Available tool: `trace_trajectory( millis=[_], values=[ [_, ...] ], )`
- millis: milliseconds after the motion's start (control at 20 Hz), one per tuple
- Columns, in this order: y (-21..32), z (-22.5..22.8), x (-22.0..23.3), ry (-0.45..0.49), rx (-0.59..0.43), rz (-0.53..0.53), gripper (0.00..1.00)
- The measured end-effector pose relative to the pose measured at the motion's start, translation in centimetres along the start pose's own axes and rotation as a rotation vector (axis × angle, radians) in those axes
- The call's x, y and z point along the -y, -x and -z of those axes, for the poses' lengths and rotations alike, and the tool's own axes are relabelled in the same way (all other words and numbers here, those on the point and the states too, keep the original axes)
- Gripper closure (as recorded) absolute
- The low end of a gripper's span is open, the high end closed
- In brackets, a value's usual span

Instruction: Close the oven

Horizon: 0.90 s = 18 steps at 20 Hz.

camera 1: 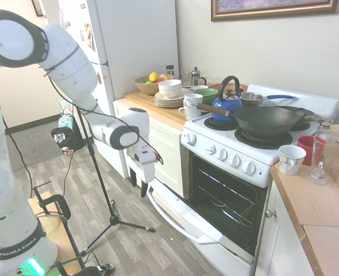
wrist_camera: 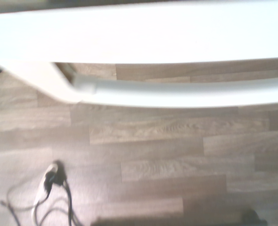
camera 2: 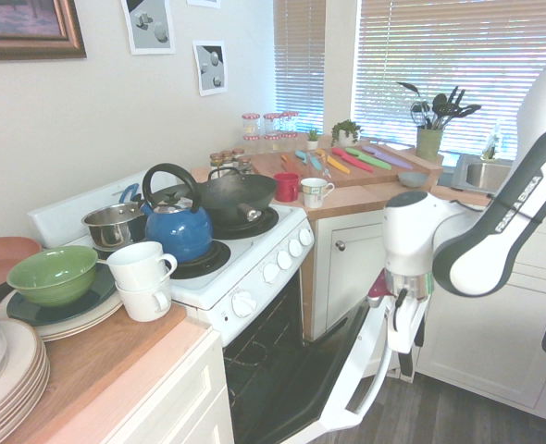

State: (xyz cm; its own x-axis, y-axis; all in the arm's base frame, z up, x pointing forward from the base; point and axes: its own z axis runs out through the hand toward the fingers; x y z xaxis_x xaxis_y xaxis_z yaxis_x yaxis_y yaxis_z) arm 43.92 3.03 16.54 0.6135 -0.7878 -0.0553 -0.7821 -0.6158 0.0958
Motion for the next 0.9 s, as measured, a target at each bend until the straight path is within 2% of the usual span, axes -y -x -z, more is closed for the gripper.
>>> trace_trajectory(
  millis=[200,650,750,900],
  values=[
    [-2.7,-4.0,0.5,-0.026,-0.035,-0.011,0.0],
    [-8.1,-8.5,4.1,-0.029,-0.105,-0.027,0.0],
    [-8.2,-8.2,4.7,-0.036,-0.118,-0.006,0.0],
    [-7.9,-6.5,7.8,-0.101,-0.156,0.013,0.0]
  ],
)
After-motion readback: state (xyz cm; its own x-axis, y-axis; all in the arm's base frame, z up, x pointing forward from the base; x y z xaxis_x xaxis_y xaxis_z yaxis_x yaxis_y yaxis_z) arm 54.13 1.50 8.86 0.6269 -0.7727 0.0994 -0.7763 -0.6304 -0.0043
